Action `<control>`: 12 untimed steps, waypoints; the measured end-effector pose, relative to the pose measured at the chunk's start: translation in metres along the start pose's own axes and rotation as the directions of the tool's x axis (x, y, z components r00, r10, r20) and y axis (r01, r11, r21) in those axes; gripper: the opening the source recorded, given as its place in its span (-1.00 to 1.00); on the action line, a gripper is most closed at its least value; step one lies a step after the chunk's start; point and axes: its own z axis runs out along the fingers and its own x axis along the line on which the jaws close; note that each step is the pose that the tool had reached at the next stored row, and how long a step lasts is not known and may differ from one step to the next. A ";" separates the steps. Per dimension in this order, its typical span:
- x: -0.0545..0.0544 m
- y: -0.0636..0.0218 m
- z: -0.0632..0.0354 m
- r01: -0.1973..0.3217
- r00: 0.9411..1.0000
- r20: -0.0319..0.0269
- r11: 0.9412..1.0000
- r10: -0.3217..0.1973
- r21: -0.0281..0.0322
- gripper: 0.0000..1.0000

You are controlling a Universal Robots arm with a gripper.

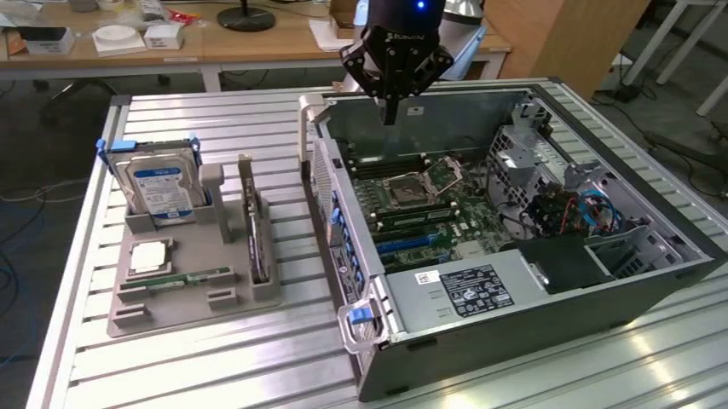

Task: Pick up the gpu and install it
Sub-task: 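Reach for the gpu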

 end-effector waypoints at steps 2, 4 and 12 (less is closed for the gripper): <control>0.002 -0.0001 0.0000 0.000 1.000 0.000 1.000 0.000 0.000 -0.80; 0.003 -0.0002 -0.0001 0.000 1.000 0.000 1.000 0.000 0.000 -0.80; 0.007 -0.0005 -0.0002 0.000 1.000 0.000 1.000 0.000 0.000 -0.80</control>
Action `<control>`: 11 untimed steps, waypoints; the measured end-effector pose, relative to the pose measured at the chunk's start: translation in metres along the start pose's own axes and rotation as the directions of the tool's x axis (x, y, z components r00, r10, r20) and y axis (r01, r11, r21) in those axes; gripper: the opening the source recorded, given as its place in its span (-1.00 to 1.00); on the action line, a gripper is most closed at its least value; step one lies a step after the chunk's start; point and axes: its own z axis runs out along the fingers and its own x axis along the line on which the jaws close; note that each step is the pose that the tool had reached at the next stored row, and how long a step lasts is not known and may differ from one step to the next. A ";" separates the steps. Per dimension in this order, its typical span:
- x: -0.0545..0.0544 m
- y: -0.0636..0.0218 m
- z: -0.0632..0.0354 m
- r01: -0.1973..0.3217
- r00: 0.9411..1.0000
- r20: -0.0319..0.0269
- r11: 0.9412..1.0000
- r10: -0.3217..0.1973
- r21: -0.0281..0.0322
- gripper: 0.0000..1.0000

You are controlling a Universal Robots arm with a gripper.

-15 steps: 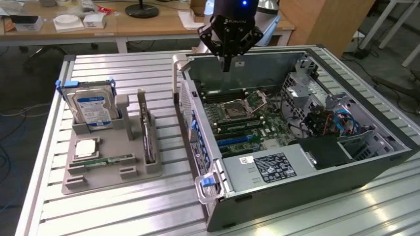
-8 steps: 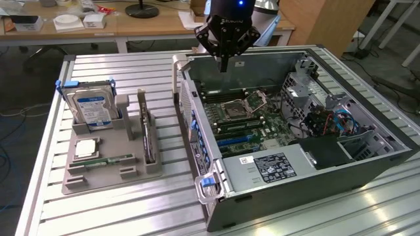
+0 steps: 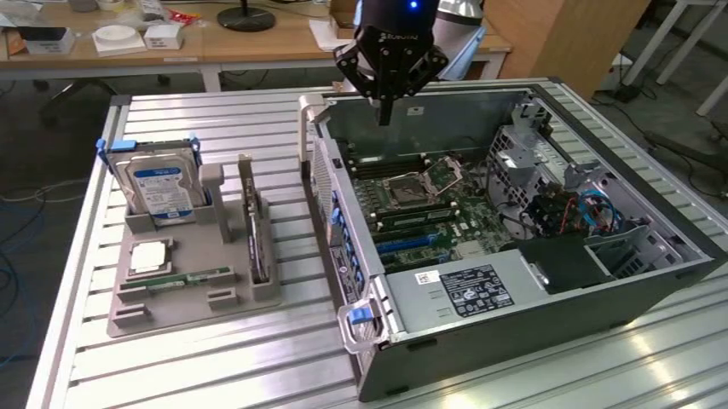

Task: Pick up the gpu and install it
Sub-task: 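Reach for the gpu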

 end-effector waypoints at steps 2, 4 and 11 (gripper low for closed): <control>0.001 -0.0001 0.0000 0.000 1.000 0.000 1.000 0.000 0.000 -0.80; 0.002 -0.0001 -0.0001 0.000 1.000 0.000 1.000 0.000 0.000 -0.80; 0.005 -0.0004 -0.0002 0.000 1.000 0.000 1.000 0.000 0.000 -0.80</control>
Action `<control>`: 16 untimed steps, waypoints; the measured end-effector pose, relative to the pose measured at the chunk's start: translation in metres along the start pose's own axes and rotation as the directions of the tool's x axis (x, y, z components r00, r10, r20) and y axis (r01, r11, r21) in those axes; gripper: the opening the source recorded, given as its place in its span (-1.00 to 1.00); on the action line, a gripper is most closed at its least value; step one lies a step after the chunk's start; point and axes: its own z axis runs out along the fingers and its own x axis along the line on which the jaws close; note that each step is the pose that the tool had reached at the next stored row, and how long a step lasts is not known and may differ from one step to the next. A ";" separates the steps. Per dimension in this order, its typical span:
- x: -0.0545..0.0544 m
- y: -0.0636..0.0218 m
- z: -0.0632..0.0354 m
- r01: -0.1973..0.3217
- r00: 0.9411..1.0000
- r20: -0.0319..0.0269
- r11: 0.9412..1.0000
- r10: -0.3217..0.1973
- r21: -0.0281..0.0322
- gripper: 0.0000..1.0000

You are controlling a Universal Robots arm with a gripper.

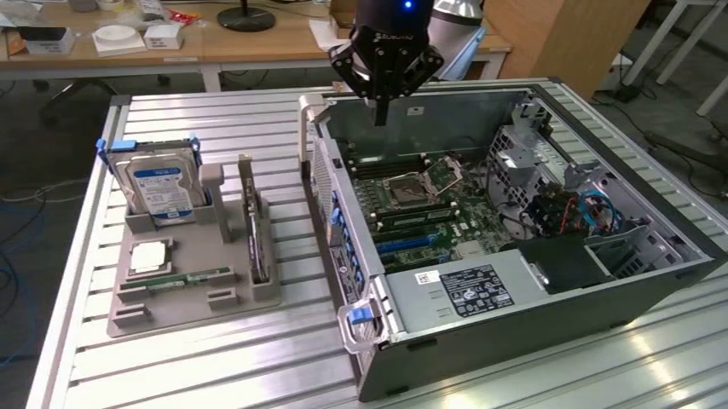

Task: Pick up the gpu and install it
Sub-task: 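Reach for the gpu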

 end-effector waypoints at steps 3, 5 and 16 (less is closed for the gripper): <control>0.001 -0.0001 -0.0001 0.000 1.000 0.000 1.000 0.000 0.000 -0.80; 0.002 -0.0002 -0.0001 0.000 1.000 0.000 1.000 0.000 0.000 -0.80; 0.006 -0.0005 -0.0002 0.000 1.000 0.000 1.000 0.000 0.000 -0.80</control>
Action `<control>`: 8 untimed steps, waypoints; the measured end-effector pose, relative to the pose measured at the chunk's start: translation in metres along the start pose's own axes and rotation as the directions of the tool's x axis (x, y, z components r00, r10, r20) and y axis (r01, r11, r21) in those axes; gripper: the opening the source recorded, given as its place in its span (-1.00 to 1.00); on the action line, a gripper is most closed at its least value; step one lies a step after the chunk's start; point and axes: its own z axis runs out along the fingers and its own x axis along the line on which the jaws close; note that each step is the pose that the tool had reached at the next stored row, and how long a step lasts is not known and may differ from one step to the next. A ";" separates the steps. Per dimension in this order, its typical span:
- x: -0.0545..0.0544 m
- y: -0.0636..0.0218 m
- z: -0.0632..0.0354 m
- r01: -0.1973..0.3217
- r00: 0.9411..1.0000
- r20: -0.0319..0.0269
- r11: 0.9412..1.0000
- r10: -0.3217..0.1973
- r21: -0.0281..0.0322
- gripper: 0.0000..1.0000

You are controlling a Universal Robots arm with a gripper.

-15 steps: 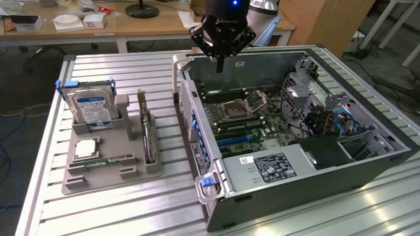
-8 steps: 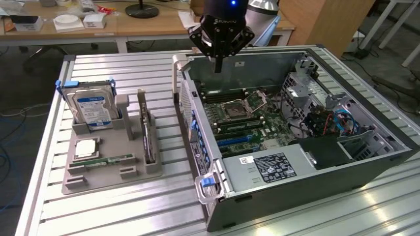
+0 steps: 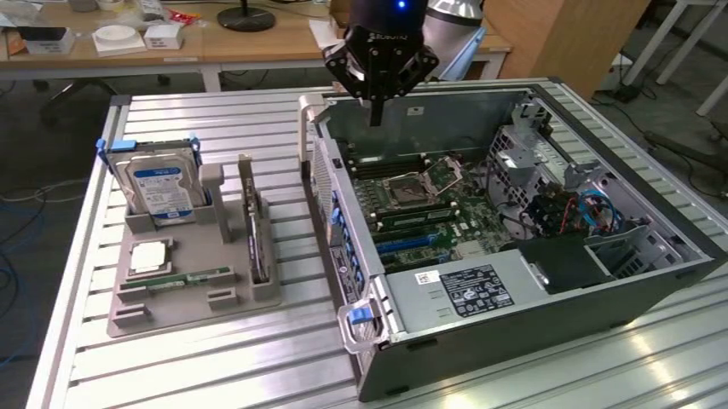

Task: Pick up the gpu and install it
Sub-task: 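Reach for the gpu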

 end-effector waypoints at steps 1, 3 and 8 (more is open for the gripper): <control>0.000 0.0000 0.0000 0.000 1.000 0.000 1.000 0.000 0.000 -0.80; 0.001 -0.0001 0.0000 0.000 1.000 0.000 1.000 0.000 0.000 -0.80; 0.003 -0.0002 -0.0001 0.000 1.000 0.000 1.000 0.000 0.000 -0.80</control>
